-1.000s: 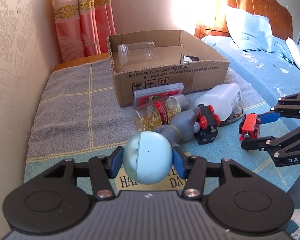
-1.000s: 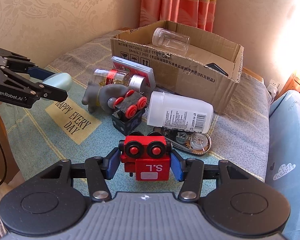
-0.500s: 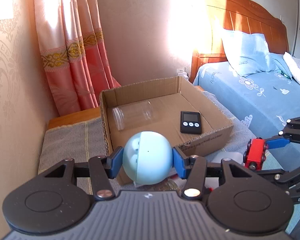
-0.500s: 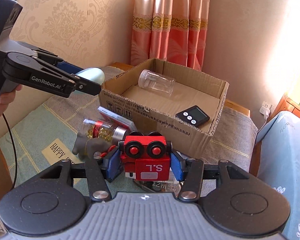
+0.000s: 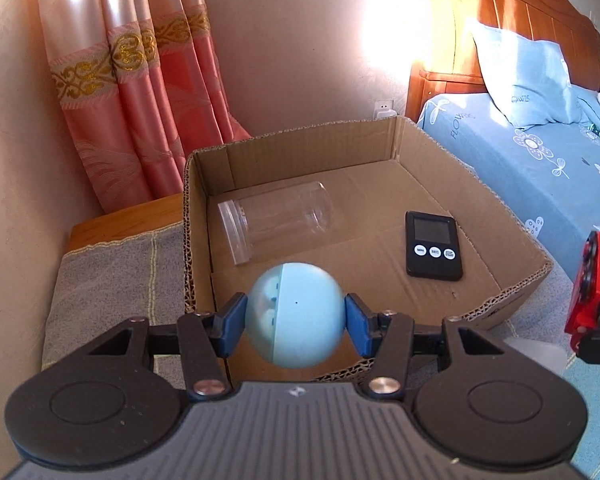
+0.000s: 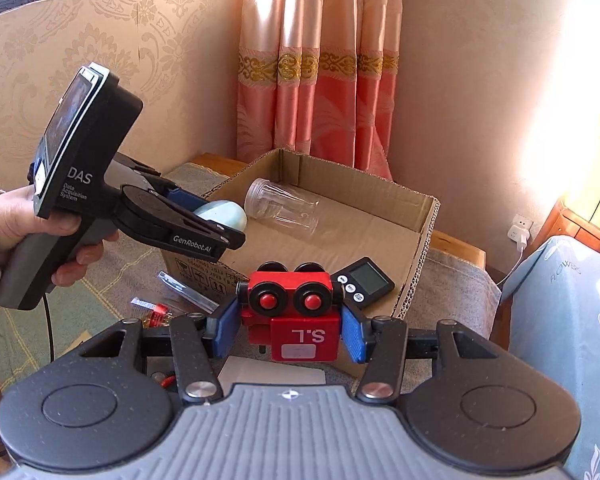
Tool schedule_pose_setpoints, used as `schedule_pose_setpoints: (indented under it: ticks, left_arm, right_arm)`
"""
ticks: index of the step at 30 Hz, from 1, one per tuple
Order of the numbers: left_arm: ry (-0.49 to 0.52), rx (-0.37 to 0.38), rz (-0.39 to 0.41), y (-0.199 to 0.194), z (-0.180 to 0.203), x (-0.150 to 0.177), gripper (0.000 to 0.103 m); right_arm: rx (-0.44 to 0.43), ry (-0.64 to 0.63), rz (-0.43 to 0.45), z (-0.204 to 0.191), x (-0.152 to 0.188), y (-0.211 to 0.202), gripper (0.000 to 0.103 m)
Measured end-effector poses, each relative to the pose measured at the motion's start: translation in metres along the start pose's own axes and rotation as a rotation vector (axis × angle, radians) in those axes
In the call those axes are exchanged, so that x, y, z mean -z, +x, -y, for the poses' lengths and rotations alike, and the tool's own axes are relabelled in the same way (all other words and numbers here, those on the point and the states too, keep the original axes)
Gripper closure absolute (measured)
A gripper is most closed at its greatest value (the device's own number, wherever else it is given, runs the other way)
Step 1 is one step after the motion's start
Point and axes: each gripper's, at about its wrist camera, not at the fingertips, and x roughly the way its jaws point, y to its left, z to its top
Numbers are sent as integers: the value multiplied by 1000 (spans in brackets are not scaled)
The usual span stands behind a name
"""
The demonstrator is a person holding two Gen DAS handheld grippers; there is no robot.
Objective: Organize rigid objects
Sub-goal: 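Carry the blue case and red train into the box and release both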
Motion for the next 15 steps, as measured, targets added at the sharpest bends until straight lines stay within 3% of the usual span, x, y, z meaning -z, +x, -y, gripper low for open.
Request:
schedule_pose_setpoints:
  ticks: [2, 4, 5, 6, 8, 15]
  left_arm:
    - [-5, -13, 13, 2, 0, 0, 48]
    - [-16, -28, 28, -1, -1, -2, 30]
    - [-24, -29, 44, -5, -2, -2, 12]
    - [-31, -32, 69, -10, -2, -3, 5]
    - [-28, -41, 105, -22, -2, -2, 5]
    - [-88, -52, 113, -65, -9, 23, 4]
  right_arm:
    - [0, 6, -8, 2, -4, 4, 45]
    - [5, 19, -13, 5, -7, 8, 45]
    - [7, 28, -16, 7, -9, 10, 45]
    - [8, 36, -18, 9, -11, 12, 45]
    - [17, 49, -23, 13, -16, 19, 45]
    - [46, 82, -59, 26, -38, 51, 45]
